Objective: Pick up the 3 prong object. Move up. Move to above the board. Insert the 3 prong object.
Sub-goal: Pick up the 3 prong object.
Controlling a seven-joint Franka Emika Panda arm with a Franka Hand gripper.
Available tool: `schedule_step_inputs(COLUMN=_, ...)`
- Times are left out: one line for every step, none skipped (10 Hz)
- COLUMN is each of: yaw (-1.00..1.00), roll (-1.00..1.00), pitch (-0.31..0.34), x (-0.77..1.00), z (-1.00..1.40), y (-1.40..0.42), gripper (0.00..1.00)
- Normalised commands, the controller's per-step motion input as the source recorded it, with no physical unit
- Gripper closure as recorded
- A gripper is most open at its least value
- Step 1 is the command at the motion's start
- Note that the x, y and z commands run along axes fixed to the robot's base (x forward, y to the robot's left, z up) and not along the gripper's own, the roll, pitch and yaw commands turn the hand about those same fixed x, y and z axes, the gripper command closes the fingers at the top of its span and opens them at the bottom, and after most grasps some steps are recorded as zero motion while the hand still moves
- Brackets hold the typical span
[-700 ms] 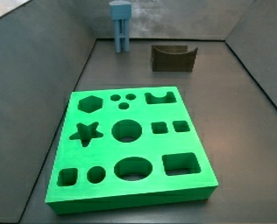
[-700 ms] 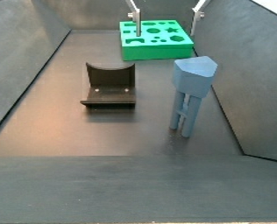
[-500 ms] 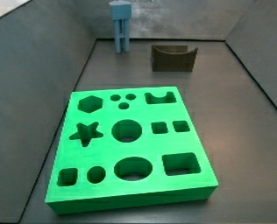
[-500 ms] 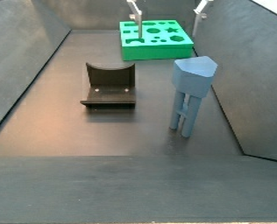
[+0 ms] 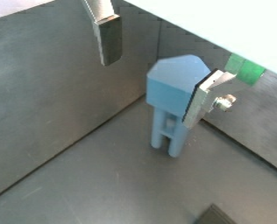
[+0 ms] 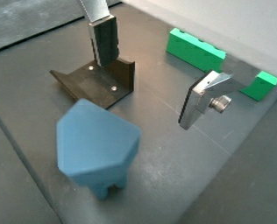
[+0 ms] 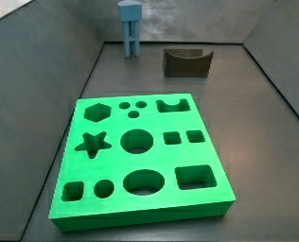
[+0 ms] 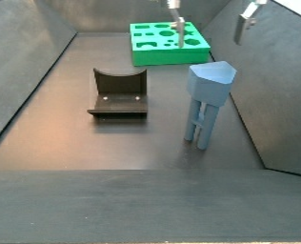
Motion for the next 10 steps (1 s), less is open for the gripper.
schedule_step_inputs(yaw=0.32, roll=-0.21, pitch=-0.139, x=0.00, z=0.00, y=0.00, gripper=0.00)
schedule_step_inputs(yaw=0.32, roll=-0.17, pitch=-0.134, x=0.00, z=0.02, y=0.00, gripper=0.00)
schedule_step_inputs(yaw=0.22, roll=-0.25, pitch=-0.164, x=0.03, z=0.04, y=0.00, gripper=0.00)
schedule_step_inputs(yaw=0.15, roll=-0.21, pitch=-0.186, x=0.00, z=0.00, y=0.00, gripper=0.00)
schedule_step_inputs(yaw=0.07, roll=-0.16, pitch=-0.124, x=0.00, z=0.00, y=0.06, gripper=0.00)
schedule_step_inputs(yaw=0.06, roll=-0.19, pitch=-0.130, x=0.00, z=0.00, y=0.12, gripper=0.00)
schedule_step_inputs(yaw=0.07, roll=-0.22, pitch=-0.140, x=0.03, z=0.00, y=0.13, gripper=0.00)
schedule_step_inputs(yaw=0.11, roll=-0.25, pitch=-0.194, x=0.03, z=0.00, y=0.11, gripper=0.00)
schedule_step_inputs(yaw=0.16, roll=-0.25, pitch=-0.234, x=0.00, z=0.00, y=0.09, gripper=0.00)
schedule_step_inputs(yaw=0.07, roll=-0.34, pitch=-0.246, x=0.00, z=0.00, y=0.04, gripper=0.00)
